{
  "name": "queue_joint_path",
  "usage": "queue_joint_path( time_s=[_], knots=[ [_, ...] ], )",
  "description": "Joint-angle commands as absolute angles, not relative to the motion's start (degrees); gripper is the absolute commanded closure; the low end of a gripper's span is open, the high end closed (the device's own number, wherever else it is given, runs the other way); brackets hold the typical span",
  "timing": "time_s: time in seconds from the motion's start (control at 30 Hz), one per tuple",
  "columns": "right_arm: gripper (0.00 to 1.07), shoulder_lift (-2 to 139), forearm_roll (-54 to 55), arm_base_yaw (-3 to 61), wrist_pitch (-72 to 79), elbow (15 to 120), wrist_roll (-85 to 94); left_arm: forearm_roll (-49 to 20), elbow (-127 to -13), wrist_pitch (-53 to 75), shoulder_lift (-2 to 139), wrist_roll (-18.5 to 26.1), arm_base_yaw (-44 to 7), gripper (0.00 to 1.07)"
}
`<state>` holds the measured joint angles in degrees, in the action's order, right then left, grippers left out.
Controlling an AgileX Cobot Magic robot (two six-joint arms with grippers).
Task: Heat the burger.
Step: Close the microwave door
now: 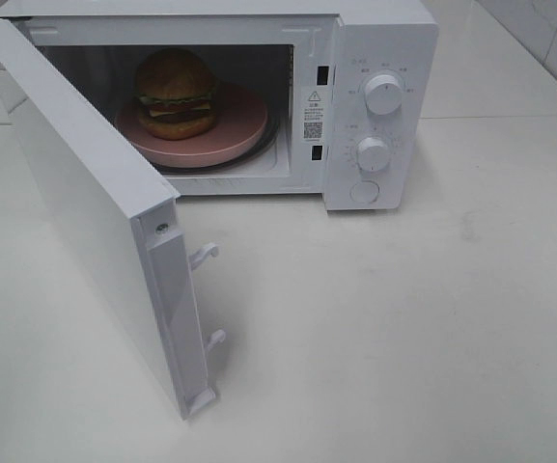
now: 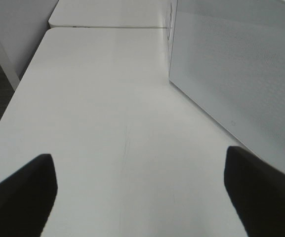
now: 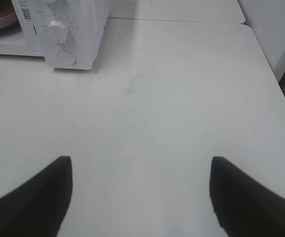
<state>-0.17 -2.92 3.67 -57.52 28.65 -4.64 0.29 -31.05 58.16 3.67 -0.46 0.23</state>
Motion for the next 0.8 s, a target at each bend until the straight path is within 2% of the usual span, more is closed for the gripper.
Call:
queue_joint_path(
  time_s=[0.03,0.07,0.1,0.17,0.2,0.23,0.27,0.37,0.4,0.47,0.53,0.57,0.63,0.77,0.8],
  knots=[
    [0.32,-1.95,-2.81,3.32,-57.12,28.53,-4.93,0.52,-31.57,51.57,8.94,-0.57,-0.11,0.37],
    [0.32,-1.95,-2.81,3.32,-57.12,28.53,-4.93,0.57,-31.51,49.1,11.86,-0.57,-0.11,0.43],
    [0.32,-1.95,-2.81,3.32,-57.12,28.53,-4.93,0.57,-31.51,49.1,11.86,-0.57,-0.11,0.43],
    [0.32,-1.95,-2.81,3.32,-57.12,28.53,-4.93,0.0,-31.51,45.72,15.99,-0.57,-0.11,0.72],
    [0.32,-1.95,-2.81,3.32,-57.12,28.53,-4.93,0.0,-31.51,45.72,15.99,-0.57,-0.11,0.72],
    [0.32,-1.95,-2.81,3.32,-57.12,28.53,-4.93,-0.63,-31.51,44.75,17.42,-0.57,-0.11,0.8],
    [0.32,-1.95,-2.81,3.32,-57.12,28.53,-4.93,-1.83,-31.51,42.4,19.94,-0.57,-0.11,0.93],
    [0.32,-1.95,-2.81,3.32,-57.12,28.53,-4.93,-2.52,-31.51,41.54,21.31,-0.57,-0.11,0.98],
    [0.32,-1.95,-2.81,3.32,-57.12,28.53,-4.93,-4.53,-31.51,39.99,23.72,0.0,-0.11,1.07],
    [0.32,-1.95,-2.81,3.32,-57.12,28.53,-4.93,-5.1,-31.51,39.08,25.1,0.0,-0.11,1.07],
    [0.32,-1.95,-2.81,3.32,-57.12,28.53,-4.93,-6.36,-31.11,34.55,28.59,2.81,-0.11,1.07],
    [0.32,-1.95,-2.81,3.32,-57.12,28.53,-4.93,-6.36,-31.11,34.55,28.59,2.81,-0.11,1.07],
    [0.32,-1.95,-2.81,3.32,-57.12,28.53,-4.93,-6.93,-28.07,25.15,32.43,6.93,-0.11,1.07],
    [0.32,-1.95,-2.81,3.32,-57.12,28.53,-4.93,-7.51,-24.75,17.02,34.95,7.62,-0.11,1.07],
    [0.32,-1.95,-2.81,3.32,-57.12,28.53,-4.93,-7.51,-22.63,11.23,36.38,7.62,-0.11,1.07]
  ],
)
